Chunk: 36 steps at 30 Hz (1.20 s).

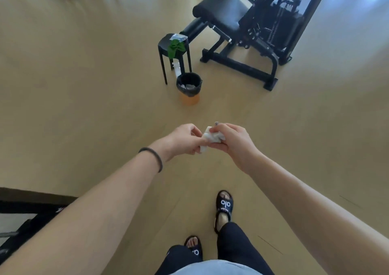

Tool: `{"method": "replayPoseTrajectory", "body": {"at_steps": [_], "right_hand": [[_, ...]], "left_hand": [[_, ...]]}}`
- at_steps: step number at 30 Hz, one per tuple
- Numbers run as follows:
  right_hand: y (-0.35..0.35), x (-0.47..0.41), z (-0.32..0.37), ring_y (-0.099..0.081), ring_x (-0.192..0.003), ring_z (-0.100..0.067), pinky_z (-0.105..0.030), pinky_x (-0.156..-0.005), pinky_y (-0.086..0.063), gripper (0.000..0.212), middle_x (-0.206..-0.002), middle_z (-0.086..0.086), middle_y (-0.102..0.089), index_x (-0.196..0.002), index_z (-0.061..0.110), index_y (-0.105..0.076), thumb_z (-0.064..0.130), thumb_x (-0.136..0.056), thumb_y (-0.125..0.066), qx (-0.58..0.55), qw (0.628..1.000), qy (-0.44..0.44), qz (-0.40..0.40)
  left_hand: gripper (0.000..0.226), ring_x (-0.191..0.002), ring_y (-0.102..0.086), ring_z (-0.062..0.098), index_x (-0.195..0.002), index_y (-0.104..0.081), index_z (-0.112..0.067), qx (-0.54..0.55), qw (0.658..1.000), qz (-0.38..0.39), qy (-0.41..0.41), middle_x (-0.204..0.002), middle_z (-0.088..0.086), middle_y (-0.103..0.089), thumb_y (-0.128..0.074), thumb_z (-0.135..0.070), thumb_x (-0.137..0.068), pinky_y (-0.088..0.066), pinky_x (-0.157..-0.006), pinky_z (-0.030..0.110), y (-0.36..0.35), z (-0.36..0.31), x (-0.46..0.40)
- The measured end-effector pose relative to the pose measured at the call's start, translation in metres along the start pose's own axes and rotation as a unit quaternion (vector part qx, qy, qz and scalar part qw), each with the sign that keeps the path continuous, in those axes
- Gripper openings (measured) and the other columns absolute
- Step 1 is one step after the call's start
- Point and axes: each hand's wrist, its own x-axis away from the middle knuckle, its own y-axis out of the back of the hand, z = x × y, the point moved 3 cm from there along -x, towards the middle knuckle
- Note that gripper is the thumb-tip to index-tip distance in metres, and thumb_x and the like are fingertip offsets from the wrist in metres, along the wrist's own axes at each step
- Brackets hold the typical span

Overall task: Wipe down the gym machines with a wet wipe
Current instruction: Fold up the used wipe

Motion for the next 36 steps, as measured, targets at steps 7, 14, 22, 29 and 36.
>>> {"method": "replayPoseTrajectory", "body": {"at_steps": [7, 14, 22, 29, 36], "right_hand": [[0.013, -0.153, 0.064, -0.069, -0.096, -0.019, -0.037, -0.089, -0.061, 0.014, -0.102, 0.003, -0.067, -0.095, 0.001, -0.075, 0.012, -0.092, -0.066, 0.033, 0.999, -0.031, 0.021], [0.008, -0.289, 0.142, -0.071, -0.096, -0.023, -0.038, -0.091, -0.061, 0.02, -0.087, 0.005, -0.07, -0.074, 0.007, -0.076, 0.013, -0.091, -0.066, 0.036, 0.997, -0.054, 0.036], [-0.028, -0.483, 0.189, -0.073, -0.087, -0.017, -0.041, -0.096, -0.058, 0.017, -0.102, -0.008, -0.07, -0.091, 0.009, -0.076, 0.017, -0.094, -0.061, 0.108, 0.993, -0.052, 0.02], [-0.078, -0.679, 0.198, -0.063, -0.066, -0.006, -0.037, -0.083, -0.052, 0.027, -0.07, 0.004, -0.06, -0.095, -0.003, -0.069, 0.02, -0.09, -0.056, 0.189, 0.977, -0.094, -0.028], [-0.108, -0.832, 0.191, -0.067, -0.106, -0.029, -0.046, -0.1, -0.055, 0.016, -0.094, -0.004, -0.064, -0.089, 0.016, -0.065, 0.018, -0.097, -0.052, 0.127, 0.97, -0.204, -0.038]], "left_hand": [[0.013, -0.073, -0.063, 0.014, -0.105, -0.062, -0.007, 0.025, 0.997, -0.063, 0.018, -0.094, 0.007, -0.067, -0.063, -0.011, -0.093, -0.057, -0.067, 0.026, 0.057, -0.059, -0.141], [0.012, -0.07, -0.06, 0.017, -0.103, -0.061, -0.008, 0.03, 0.995, -0.091, 0.042, -0.1, 0.012, -0.068, -0.062, -0.009, -0.091, -0.054, -0.067, 0.028, 0.125, -0.12, -0.264], [0.032, -0.094, -0.067, 0.02, -0.109, -0.059, -0.018, -0.017, 0.995, -0.094, 0.028, -0.106, 0.004, -0.067, -0.078, -0.021, -0.084, -0.059, -0.087, 0.039, 0.227, -0.137, -0.442], [0.029, -0.098, -0.063, 0.018, -0.114, -0.057, -0.021, -0.045, 0.995, -0.079, 0.038, -0.104, -0.002, -0.062, -0.07, -0.02, -0.088, -0.053, -0.079, 0.029, 0.323, -0.121, -0.615], [0.025, -0.09, -0.061, 0.015, -0.111, -0.057, -0.023, -0.047, 0.993, -0.078, 0.08, -0.106, -0.002, -0.062, -0.068, -0.02, -0.089, -0.046, -0.064, 0.023, 0.366, -0.098, -0.753]]}}
